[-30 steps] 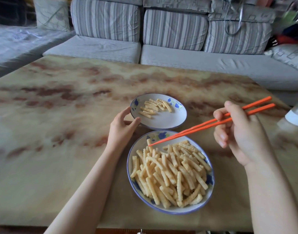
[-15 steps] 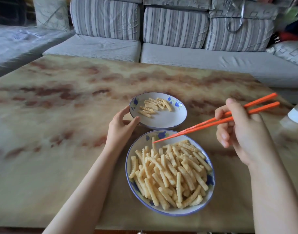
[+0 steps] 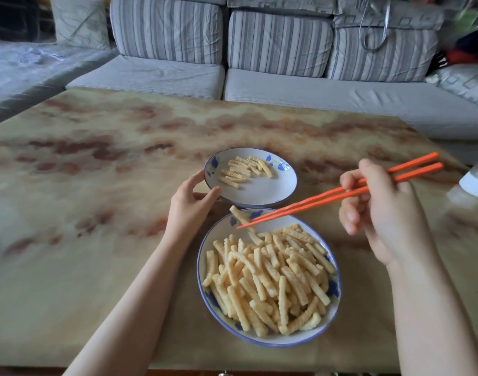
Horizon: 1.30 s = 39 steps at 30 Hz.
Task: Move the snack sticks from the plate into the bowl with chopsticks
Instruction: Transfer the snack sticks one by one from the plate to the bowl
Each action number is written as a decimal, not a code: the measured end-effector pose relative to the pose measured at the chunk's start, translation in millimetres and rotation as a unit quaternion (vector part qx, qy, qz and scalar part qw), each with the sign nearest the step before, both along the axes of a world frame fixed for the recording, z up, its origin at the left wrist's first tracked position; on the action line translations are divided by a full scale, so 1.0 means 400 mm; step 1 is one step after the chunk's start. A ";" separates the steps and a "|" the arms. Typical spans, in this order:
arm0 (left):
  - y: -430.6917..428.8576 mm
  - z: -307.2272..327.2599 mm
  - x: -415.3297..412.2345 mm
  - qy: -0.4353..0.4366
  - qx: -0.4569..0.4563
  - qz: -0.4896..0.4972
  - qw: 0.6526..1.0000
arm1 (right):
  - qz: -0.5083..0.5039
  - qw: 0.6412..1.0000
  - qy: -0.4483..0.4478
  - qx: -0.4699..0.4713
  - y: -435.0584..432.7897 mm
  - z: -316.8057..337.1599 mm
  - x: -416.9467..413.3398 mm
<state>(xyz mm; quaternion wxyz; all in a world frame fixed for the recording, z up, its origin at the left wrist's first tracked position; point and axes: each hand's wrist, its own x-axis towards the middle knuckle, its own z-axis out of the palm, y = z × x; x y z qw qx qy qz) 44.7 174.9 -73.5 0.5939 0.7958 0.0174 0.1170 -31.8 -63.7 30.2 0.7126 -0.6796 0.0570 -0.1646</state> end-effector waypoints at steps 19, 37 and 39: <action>-0.002 0.002 -0.002 -0.003 -0.002 0.006 1.000 | -0.116 0.988 -0.074 -0.064 0.040 -0.087 0.101; -0.002 0.003 -0.003 0.007 -0.003 0.002 1.000 | 0.058 0.993 -0.031 -0.099 -0.047 0.018 -0.022; -0.001 0.002 -0.003 0.008 -0.004 0.002 1.000 | 0.071 0.992 -0.008 -0.104 -0.039 0.009 -0.017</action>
